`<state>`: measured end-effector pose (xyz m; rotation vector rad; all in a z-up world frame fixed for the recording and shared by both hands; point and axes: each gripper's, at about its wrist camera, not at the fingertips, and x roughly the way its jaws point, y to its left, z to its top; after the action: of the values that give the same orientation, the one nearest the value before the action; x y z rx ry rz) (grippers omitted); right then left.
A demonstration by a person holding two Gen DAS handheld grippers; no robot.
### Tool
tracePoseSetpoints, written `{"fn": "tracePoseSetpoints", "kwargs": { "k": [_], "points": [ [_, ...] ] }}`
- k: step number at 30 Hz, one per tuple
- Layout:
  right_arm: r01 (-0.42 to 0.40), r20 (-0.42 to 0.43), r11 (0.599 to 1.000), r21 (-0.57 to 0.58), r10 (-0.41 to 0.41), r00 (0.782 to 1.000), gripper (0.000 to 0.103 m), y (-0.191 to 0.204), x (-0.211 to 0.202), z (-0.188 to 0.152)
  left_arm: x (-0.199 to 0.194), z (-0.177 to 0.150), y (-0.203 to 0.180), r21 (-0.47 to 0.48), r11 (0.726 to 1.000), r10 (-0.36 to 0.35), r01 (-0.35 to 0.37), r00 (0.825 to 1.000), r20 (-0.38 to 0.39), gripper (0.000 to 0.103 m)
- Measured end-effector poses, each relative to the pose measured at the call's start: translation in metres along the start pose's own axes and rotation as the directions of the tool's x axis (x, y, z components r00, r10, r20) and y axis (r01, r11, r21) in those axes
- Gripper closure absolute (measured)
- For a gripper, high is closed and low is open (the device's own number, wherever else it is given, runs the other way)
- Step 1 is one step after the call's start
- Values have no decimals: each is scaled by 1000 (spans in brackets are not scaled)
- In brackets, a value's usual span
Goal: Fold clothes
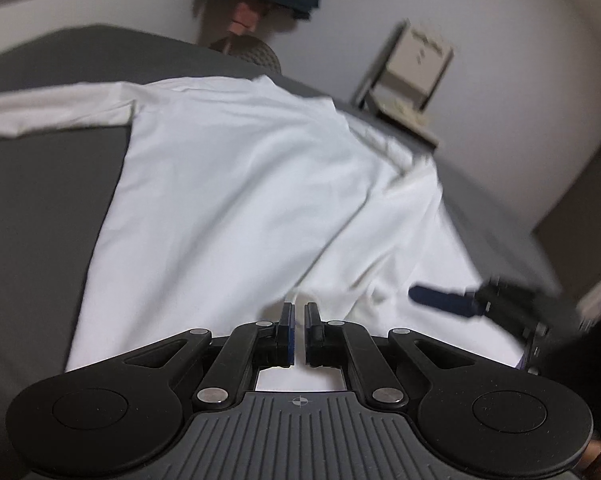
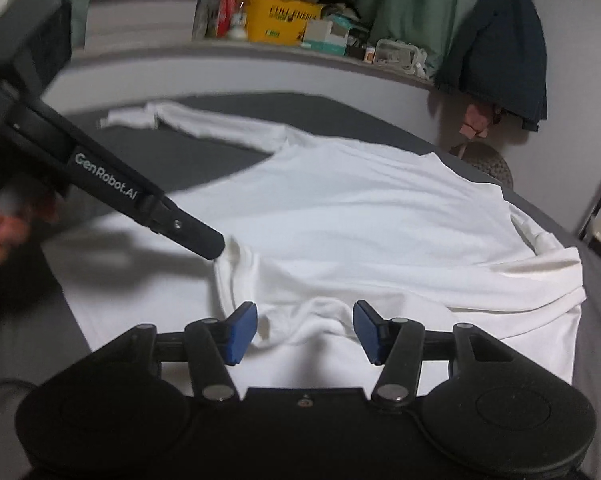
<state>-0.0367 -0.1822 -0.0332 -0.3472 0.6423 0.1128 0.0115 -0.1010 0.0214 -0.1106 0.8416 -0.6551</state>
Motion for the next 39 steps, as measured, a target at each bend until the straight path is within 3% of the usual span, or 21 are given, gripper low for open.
{"fn": "tracePoseSetpoints", "kwargs": {
  "k": [8,16,20,33,39],
  "points": [
    [64,-30,995,-76,-66,997,53,14,11,-1,16,-5,-24,219,965,155,-145,987,-31,101],
    [136,-14,975,-175,-140,990,52,31,8,-7,18,-2,-32,237,963,138,-132,990,-7,101],
    [165,-33,971,-173,-173,984,50,28,6,-9,13,-5,-35,300,934,204,-192,979,-10,101],
    [142,-59,984,-102,-149,987,41,17,3,-15,16,-10,-42,355,911,221,-211,975,12,101],
    [124,-36,988,-97,-128,991,40,20,1,-13,21,-14,-49,424,876,241,-230,970,28,101]
  ]
}}
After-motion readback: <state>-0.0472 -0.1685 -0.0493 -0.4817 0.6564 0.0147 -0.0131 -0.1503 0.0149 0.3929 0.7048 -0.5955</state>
